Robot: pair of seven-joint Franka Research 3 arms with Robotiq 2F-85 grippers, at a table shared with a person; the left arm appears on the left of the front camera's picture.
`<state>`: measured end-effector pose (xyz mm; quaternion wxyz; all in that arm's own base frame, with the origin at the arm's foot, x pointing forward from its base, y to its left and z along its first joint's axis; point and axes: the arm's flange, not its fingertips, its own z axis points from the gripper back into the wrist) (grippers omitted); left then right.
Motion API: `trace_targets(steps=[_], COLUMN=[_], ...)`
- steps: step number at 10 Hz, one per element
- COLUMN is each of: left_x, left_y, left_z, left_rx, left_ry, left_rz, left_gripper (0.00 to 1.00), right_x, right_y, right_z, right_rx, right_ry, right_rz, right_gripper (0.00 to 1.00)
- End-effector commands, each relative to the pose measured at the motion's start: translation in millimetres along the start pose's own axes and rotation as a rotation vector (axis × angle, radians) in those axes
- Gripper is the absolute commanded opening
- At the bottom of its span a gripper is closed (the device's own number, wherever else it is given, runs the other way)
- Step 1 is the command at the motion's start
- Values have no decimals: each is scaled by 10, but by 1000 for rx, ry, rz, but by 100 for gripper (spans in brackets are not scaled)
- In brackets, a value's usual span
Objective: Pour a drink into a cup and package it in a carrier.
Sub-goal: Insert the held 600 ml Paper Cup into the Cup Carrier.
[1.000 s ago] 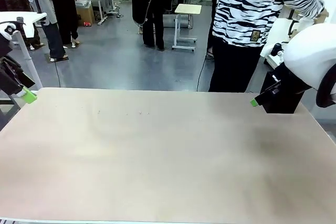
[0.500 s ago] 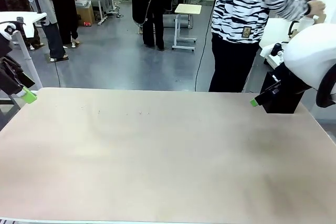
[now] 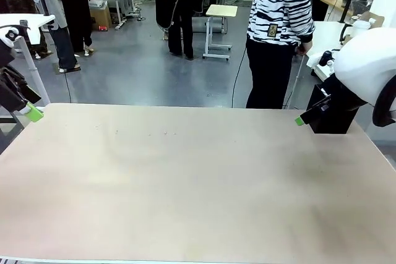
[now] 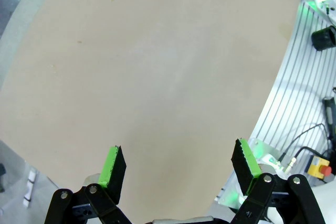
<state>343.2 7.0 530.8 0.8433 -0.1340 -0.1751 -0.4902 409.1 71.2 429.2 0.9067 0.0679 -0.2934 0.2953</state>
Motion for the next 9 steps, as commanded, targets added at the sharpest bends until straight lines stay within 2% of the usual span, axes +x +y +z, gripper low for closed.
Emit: trace_targets(steps=[1, 9], left_x=[19, 19], left_y=[-10, -10], left_z=[8, 8], left_rx=[-13, -13], left_ry=[-11, -11], left_rz=[20, 20], left_gripper=[100, 100], right_x=[-23, -23], right_y=[-15, -15], right_z=[-6, -6], right_rx=[11, 11], right_ry=[-7, -7], right_rz=[19, 19], right_gripper=[100, 100])
